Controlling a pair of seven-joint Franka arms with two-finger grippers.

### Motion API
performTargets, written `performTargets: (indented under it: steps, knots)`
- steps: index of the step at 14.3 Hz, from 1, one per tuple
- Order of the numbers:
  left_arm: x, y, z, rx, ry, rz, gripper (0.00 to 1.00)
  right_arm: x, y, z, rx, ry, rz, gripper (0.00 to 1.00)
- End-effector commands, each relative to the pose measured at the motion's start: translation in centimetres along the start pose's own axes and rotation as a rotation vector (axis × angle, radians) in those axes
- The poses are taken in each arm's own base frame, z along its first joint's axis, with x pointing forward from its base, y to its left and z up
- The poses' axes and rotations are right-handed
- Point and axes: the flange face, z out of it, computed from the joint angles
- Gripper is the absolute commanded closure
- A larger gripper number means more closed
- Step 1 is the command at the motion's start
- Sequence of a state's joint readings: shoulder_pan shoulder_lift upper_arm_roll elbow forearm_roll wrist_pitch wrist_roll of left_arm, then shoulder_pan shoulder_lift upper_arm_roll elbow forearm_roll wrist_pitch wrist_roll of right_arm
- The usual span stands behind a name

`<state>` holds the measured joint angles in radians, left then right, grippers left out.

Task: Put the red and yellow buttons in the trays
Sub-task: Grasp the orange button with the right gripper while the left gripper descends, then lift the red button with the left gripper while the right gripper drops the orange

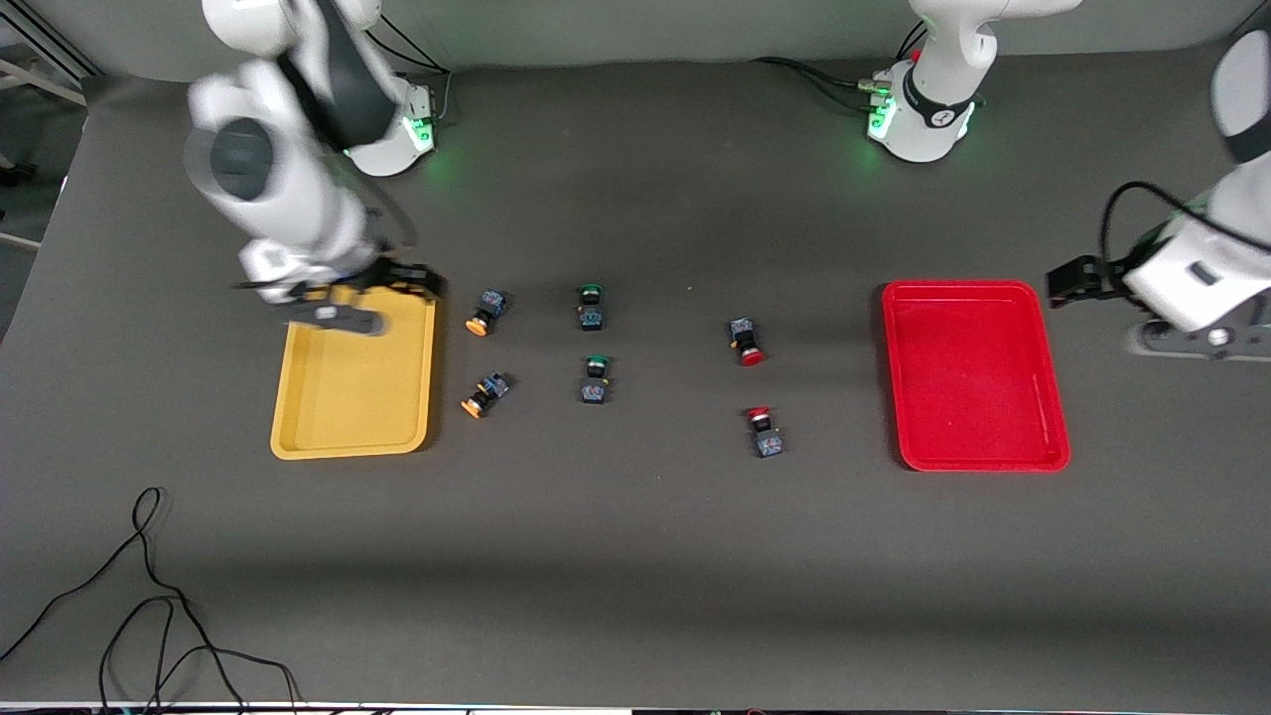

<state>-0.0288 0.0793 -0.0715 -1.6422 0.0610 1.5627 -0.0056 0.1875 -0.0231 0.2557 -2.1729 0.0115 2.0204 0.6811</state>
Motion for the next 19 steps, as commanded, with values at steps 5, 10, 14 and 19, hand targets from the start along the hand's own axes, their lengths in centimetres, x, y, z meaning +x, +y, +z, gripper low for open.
performTargets:
  steps: [5,10,14,19]
  knots:
    - [-0.9,23.2,10.9,0.074,-0.008,-0.086,0.0,-4.2,-1.7,15.5,0.007,-0.026,0.124,0.0]
    - [-3.5,34.0,23.0,0.063,0.056,-0.125,0.0,-4.3,-2.0,20.8,0.019,-0.048,0.158,0.02]
    - [-4.0,33.9,29.9,0.001,0.112,-0.142,0.0,-4.0,-2.0,22.3,0.033,-0.05,0.165,0.4]
    - [-2.6,34.3,35.9,-0.045,0.129,-0.215,0.0,-2.9,-1.4,19.3,0.05,-0.021,0.196,0.95]
